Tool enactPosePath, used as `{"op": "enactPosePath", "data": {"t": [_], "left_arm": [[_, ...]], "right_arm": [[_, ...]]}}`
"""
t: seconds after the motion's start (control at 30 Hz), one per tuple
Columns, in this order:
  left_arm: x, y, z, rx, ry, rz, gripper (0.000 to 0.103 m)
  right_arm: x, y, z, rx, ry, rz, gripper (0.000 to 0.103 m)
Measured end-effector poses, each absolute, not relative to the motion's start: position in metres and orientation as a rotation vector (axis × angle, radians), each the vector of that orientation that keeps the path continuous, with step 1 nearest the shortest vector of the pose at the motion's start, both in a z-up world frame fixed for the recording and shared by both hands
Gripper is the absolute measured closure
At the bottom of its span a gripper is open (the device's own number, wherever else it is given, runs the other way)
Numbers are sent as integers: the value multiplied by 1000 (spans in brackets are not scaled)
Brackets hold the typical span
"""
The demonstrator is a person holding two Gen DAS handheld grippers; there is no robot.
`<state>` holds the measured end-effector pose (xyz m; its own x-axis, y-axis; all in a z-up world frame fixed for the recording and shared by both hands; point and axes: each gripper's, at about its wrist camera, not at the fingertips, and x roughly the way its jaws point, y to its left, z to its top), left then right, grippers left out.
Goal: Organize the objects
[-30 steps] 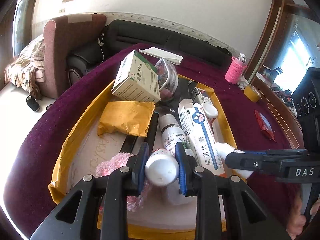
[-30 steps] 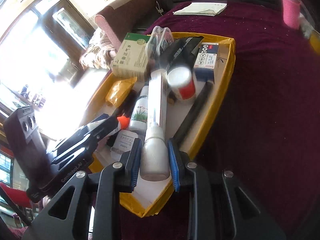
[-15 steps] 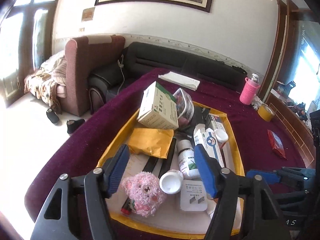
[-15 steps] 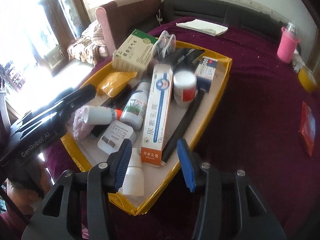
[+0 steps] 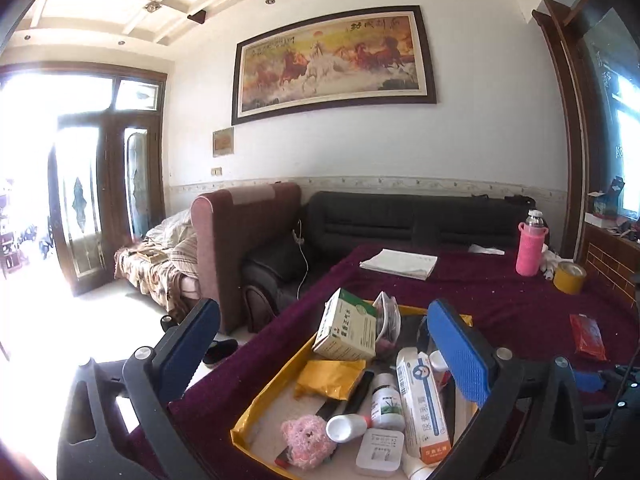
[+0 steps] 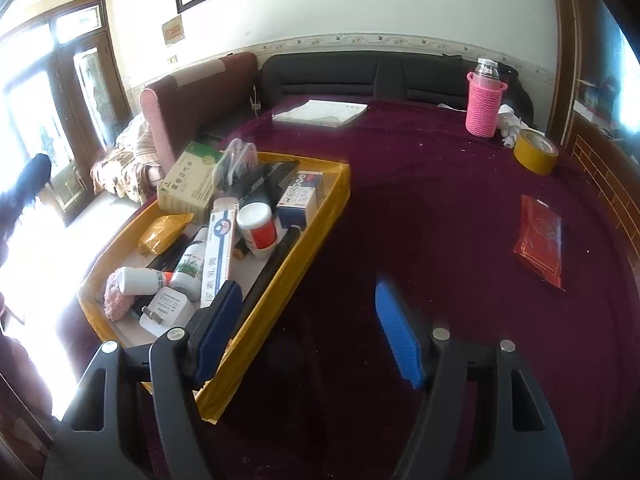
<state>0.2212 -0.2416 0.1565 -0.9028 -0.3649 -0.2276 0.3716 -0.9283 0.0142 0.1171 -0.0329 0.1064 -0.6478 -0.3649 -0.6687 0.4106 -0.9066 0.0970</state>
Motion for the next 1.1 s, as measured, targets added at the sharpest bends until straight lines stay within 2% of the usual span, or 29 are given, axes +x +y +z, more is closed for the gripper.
{"op": "enactPosePath", "data": {"t": [0.2,0.43,0.7,0.93,1.1], "left_arm": [[219,-240,156,392,80,-2770,1],[212,-255,151,492,218,-2816,1],[222,-256,152,471,156,-2815,1],[215,-258,129,634,173,-2795,1],[220,-248,123,635,67,-2716,1]], "right_arm": [[124,-28,104,957,149,-2582,34],[134,-31,106,880,257,-2629,33],[139,-32,106,855,293,-2633,29],[145,-34,107,841,313,-2644,29],[153,-40,109,811,364,-2643,29]]}}
